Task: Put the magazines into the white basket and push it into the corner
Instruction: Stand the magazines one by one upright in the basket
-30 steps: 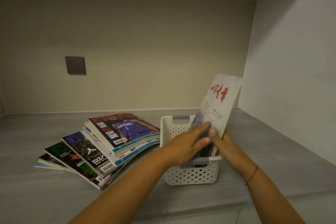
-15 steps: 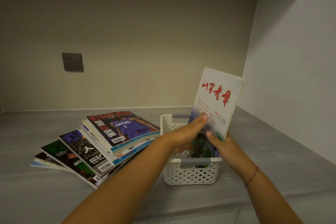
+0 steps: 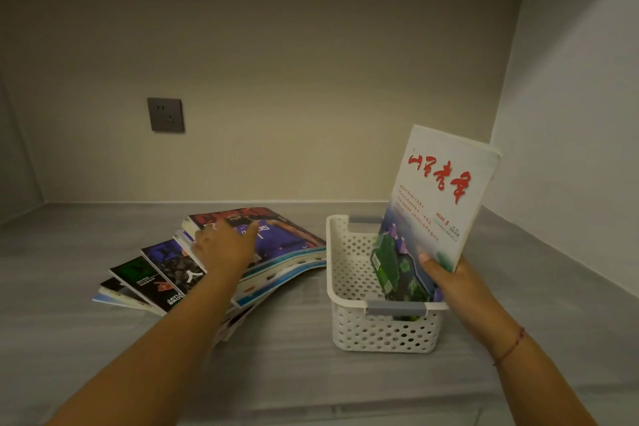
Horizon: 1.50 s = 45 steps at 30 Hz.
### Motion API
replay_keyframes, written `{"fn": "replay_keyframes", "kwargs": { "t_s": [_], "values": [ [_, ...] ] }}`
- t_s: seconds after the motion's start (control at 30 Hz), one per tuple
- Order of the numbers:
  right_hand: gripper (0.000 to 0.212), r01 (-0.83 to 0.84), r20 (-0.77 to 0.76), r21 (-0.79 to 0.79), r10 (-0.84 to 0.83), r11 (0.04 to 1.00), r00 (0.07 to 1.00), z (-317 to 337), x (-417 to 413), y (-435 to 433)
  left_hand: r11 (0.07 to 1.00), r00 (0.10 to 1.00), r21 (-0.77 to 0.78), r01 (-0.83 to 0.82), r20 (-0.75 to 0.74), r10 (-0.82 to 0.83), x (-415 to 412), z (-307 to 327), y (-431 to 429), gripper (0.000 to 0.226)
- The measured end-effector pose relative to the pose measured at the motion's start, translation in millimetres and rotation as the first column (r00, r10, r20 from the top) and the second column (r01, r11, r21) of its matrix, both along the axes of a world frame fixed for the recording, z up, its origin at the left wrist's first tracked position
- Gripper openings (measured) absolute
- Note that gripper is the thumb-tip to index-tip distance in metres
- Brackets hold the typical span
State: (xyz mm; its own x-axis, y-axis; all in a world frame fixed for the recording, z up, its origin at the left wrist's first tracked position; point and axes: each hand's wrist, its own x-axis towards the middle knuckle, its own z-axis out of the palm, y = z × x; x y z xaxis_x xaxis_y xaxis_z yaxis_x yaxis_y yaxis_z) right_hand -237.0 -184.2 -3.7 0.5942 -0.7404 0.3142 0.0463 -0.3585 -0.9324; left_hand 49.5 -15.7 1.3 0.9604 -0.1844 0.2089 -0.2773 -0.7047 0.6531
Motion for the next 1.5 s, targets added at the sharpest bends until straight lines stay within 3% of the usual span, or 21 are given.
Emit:
{"fn": "replay_keyframes", "kwargs": {
  "t_s": [0.07,0.13,0.33,0.57,0.67,0.77,0.83,0.9,0.97,1.13,1.3,1.5],
  "values": [
    [0.047,0.002,0.004,-0.004,-0.002,1.0,1.0,-1,0,-1,0.993,0.988,0.083,-0.082,-0.12,0.091,18,-15,16,0.106],
    [0.044,0.002,0.005,0.004,-0.002,1.0,1.0,-2,0,-1,0.991,0.963,0.066,-0.112,-0.239,0.125,28,-25,22,0.116],
    [0.043,-0.005,0.023,0.046,0.004,0.999,1.0,-2,1,-2,0.988,0.945,0.135,-0.073,-0.306,0.112,44,-24,31,0.089],
    [0.047,-0.017,0.027,0.049,0.016,0.999,1.0,-2,0,-1,0.974,0.915,-0.224,-0.035,-0.4,-0.059,39,-22,58,0.044],
    [0.046,-0.017,0.029,0.043,0.016,0.999,0.999,0,1,1,0.955,0.894,-0.29,-0.059,-0.441,-0.079,33,-17,67,0.038],
    [0.047,-0.027,0.045,0.055,0.024,0.998,0.999,-1,1,1,0.925,0.818,-0.375,-0.053,-0.547,-0.176,27,-5,76,0.042],
    [0.048,-0.024,0.049,0.056,0.021,0.998,0.999,-1,1,1,0.856,0.727,-0.515,-0.046,-0.604,-0.325,26,1,81,0.037],
    [0.049,-0.025,0.045,0.054,0.023,0.998,0.999,0,1,1,0.732,0.623,-0.667,-0.14,-0.634,-0.459,24,5,82,0.027],
    [0.049,-0.03,0.039,0.049,0.028,0.998,0.999,1,1,2,0.674,0.603,-0.692,-0.258,-0.661,-0.448,26,2,77,0.025],
    [0.05,-0.025,0.053,0.036,0.023,0.999,0.998,1,1,2,0.681,0.677,-0.685,-0.258,-0.631,-0.378,31,-8,63,0.042],
    [0.049,-0.021,0.06,0.028,0.019,0.999,0.998,2,1,2,0.665,0.847,-0.721,-0.198,-0.466,-0.254,29,-13,57,0.028],
    [0.046,-0.013,0.065,0.014,0.013,1.0,0.998,3,2,3,0.656,0.989,-0.751,0.076,-0.028,-0.146,-6,19,46,0.012]
  ]
}}
